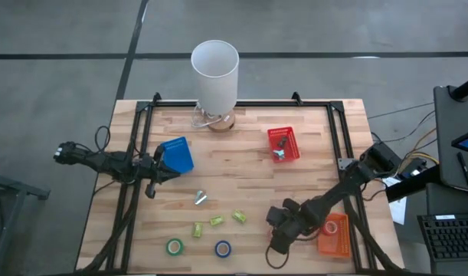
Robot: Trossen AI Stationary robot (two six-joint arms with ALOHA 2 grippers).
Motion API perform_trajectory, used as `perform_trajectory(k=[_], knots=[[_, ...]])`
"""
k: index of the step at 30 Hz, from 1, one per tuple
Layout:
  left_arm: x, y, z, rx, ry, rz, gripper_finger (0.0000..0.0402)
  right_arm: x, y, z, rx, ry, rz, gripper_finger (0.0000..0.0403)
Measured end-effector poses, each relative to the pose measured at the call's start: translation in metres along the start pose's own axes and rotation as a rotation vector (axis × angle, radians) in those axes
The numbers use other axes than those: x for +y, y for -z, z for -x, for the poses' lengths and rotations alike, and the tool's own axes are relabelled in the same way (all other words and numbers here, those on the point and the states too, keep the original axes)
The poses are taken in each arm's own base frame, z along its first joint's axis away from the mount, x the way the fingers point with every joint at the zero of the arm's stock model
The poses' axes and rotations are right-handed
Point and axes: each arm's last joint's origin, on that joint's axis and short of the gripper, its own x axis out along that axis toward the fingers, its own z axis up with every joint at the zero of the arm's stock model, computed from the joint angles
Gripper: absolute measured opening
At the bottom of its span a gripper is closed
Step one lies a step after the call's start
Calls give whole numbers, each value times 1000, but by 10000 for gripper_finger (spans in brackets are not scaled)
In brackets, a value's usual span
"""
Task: Pick and place Stapler, Stapler remover, tape
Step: Put the pink tape into the orange basket
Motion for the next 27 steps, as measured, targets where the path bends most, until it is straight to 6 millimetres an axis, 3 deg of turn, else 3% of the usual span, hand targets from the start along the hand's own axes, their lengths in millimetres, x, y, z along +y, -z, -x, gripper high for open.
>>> perform_trajectory(k=[5, 11, 27], knots=[[0, 0, 0, 0, 0, 0, 26, 3, -1, -7, 42, 75, 43, 196], [0, 0, 0, 0, 0, 0, 23, 3, -1, -1, 83, 149, 57, 196], [0, 0, 0, 0, 0, 0, 25, -8, 7, -18, 72, 129, 50, 178]])
